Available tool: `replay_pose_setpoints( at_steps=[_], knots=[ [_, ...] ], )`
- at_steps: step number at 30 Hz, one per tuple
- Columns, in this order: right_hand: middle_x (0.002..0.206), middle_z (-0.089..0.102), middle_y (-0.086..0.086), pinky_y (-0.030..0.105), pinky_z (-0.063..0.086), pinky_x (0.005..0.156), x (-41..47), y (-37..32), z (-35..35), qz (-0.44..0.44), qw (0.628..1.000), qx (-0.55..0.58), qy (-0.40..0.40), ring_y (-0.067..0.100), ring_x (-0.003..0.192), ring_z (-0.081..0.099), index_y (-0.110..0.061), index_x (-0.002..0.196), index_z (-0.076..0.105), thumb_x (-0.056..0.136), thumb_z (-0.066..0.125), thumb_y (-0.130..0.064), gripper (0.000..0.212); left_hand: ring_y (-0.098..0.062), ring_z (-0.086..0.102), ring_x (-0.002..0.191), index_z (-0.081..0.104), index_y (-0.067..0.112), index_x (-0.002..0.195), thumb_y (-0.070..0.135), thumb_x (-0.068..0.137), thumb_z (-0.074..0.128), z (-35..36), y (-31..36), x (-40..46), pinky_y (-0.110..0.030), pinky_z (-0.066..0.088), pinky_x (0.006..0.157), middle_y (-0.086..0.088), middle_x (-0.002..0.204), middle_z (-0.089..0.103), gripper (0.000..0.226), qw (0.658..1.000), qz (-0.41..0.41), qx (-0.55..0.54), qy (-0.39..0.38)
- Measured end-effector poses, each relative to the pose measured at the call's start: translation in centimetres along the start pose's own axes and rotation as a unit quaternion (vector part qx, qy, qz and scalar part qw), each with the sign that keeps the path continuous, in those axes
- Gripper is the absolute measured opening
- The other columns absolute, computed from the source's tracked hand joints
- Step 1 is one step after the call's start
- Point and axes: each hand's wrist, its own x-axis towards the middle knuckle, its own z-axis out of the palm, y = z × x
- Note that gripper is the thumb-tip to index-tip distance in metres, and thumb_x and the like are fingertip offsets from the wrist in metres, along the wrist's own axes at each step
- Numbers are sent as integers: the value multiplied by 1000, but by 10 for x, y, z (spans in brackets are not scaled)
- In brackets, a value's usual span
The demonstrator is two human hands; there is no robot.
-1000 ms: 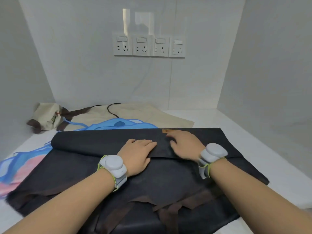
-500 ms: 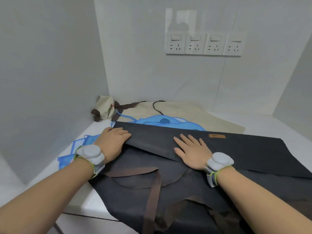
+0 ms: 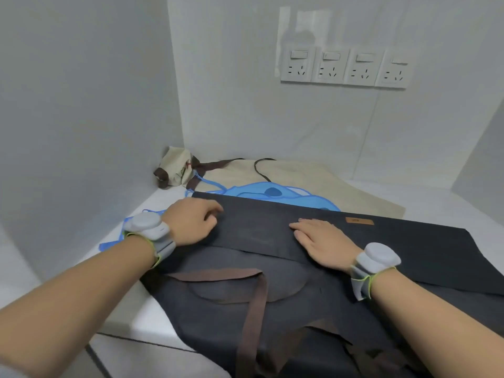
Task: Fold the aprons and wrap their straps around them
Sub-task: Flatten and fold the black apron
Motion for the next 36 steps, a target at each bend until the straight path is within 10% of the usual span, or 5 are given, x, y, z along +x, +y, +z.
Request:
replay_pose_setpoints(
  at_steps=[5,18,36],
  knots=[
    [127,61,-5,27,36,94,-13,47,-24,36,998,29,52,16,122,52,-25,127,59,103,35,-30,34,-22,58,116,59,27,127,26,99,41,29,40,62,-33,45,97,3,126,64,33,999,42,-31,-1],
    [94,56,11,38,43,81,29,140,-48,155,986,-56,38,35,94,56,-16,84,53,102,29,-34,35,-33,53,106,55,16,94,35,103,24,68,66,147,-40,40,87,-12,110,63,38,995,-29,91,-36],
    [86,60,1,40,44,78,37,144,-65,36,998,-6,59,28,81,55,-22,95,42,101,39,-28,9,-35,54,79,35,16,97,42,103,25,42,36,145,-38,41,76,-5,80,56,28,995,75,57,10]
  ],
)
